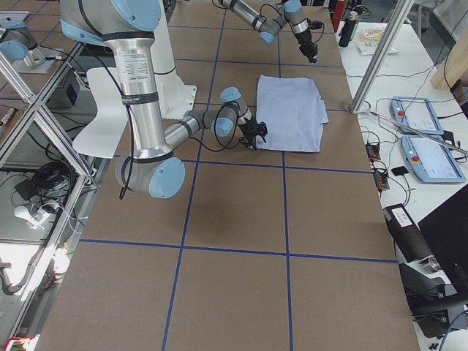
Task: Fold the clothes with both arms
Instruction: 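Lower the right gripper to the folded edge nearest it and grasp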
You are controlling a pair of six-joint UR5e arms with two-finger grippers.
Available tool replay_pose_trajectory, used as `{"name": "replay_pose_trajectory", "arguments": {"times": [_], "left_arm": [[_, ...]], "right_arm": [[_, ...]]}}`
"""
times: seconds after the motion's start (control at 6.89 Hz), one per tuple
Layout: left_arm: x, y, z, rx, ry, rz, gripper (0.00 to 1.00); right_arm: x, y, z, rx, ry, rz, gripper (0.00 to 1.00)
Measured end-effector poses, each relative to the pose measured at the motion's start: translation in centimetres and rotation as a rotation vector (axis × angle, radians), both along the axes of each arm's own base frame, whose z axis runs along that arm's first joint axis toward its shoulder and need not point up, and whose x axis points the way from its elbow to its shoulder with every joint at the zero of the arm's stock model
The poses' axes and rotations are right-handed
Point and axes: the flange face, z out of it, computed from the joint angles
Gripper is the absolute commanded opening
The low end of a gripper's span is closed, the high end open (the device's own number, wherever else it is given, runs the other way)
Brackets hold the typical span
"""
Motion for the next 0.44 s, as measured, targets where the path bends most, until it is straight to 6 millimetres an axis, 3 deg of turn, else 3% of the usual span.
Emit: {"name": "replay_pose_trajectory", "arguments": {"times": [0.15, 0.44], "left_arm": [[-0.06, 0.08, 0.29, -0.001, -0.002, 0.0, 0.38], [-0.37, 0.49, 0.81, -0.001, -0.005, 0.002, 0.38]], "right_arm": [[-0.06, 0.0, -0.06, 0.0, -0.001, 0.001, 0.29], [-0.37, -0.01, -0.27, -0.013, 0.003, 0.008, 0.0]]}}
